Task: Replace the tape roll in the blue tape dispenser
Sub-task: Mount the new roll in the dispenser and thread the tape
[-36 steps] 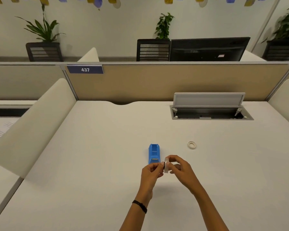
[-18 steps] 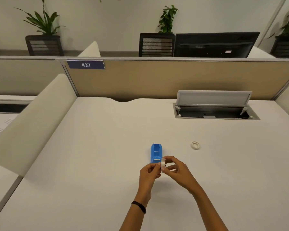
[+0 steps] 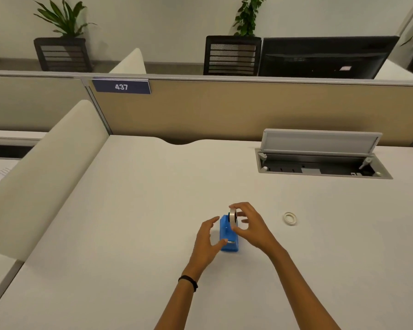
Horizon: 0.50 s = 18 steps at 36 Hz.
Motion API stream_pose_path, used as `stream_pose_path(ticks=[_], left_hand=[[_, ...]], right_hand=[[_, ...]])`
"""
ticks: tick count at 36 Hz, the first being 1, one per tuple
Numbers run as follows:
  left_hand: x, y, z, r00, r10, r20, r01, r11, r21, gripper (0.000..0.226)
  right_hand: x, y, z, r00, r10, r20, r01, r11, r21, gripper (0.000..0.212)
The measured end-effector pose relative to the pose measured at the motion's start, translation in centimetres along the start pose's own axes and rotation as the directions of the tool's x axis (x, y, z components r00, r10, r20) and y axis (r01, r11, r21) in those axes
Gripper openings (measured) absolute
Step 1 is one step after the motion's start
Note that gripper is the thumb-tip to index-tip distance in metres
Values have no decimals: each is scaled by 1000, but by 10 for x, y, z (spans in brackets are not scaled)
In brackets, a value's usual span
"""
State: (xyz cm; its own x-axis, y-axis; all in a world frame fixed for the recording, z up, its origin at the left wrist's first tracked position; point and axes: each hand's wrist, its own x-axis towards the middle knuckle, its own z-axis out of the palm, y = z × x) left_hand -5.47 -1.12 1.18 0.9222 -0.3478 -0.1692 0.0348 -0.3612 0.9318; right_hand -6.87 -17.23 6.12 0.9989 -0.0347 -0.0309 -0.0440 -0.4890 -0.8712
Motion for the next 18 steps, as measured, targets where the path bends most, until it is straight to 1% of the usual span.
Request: stream_pose_path(ticks=[3,6,9,14,18], left_hand=[[12,-4,-2,987,-21,162,8,997,77,82],[20,-5,-2,969,-38,243,10,993,114,90],[26,-2,-1,968,-29,251,11,997,73,89],[31,0,2,967,-11,254,2,999,36,85],[33,1,3,963,-13,271,6,1000,27,78]], right_hand=[[10,6,1,999,-13,43,17,997,-77,44],[14,11,4,996,-44,82,55,990,-128,37],[15,11,6,992,-66,108,81,986,-148,33],[16,15,9,989,-42,143,67,982,-176,44],[15,20,11,990,-46,134,68,984,-163,45]])
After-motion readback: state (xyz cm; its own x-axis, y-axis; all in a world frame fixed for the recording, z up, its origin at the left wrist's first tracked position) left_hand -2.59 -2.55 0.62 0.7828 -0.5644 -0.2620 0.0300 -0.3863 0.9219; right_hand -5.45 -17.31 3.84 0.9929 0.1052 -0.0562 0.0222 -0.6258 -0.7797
